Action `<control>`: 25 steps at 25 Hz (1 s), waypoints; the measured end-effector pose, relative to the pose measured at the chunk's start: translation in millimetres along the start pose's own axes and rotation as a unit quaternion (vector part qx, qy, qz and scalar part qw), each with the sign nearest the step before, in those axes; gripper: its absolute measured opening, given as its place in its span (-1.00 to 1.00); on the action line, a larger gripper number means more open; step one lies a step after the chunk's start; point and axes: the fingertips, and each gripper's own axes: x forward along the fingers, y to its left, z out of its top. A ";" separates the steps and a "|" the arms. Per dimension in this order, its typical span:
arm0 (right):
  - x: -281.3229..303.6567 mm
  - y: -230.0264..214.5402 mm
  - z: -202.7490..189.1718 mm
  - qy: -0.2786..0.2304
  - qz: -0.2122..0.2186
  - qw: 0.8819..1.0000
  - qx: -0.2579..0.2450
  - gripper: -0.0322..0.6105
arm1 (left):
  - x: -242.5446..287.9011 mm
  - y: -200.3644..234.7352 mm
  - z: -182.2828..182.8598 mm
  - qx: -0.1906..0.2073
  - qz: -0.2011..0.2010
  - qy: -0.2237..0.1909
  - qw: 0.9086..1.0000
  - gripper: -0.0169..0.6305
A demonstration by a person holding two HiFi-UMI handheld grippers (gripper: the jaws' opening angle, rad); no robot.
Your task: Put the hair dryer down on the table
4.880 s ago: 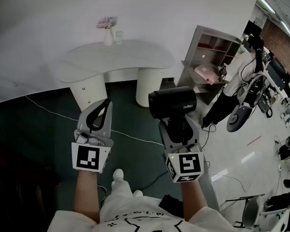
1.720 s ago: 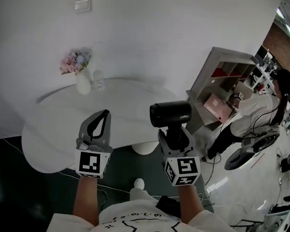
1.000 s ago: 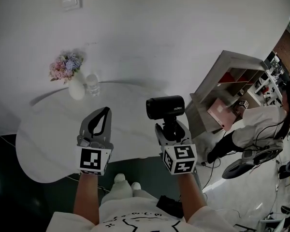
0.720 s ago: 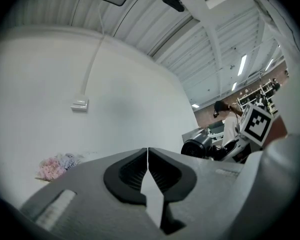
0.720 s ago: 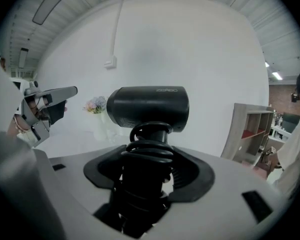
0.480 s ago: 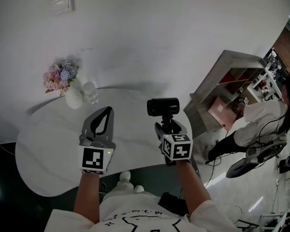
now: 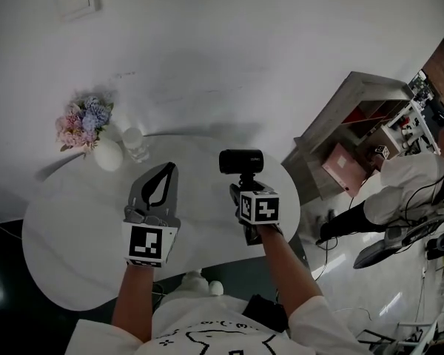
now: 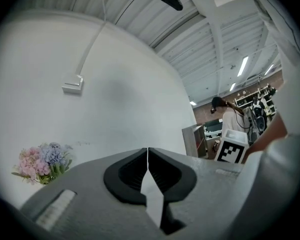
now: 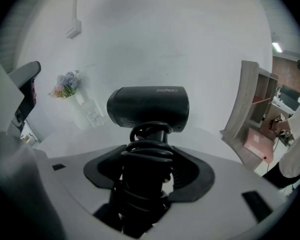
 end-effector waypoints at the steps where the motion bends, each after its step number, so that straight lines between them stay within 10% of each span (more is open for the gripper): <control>1: 7.3 -0.8 -1.6 0.008 -0.002 1.000 0.001 -0.07 | 3.4 0.4 -3.1 -0.001 -0.003 0.003 1.000 -0.89; 25: 120.4 8.1 -13.2 0.117 -0.023 0.993 -0.010 -0.07 | 48.4 36.6 -59.2 -0.024 -0.014 0.047 0.998 -0.89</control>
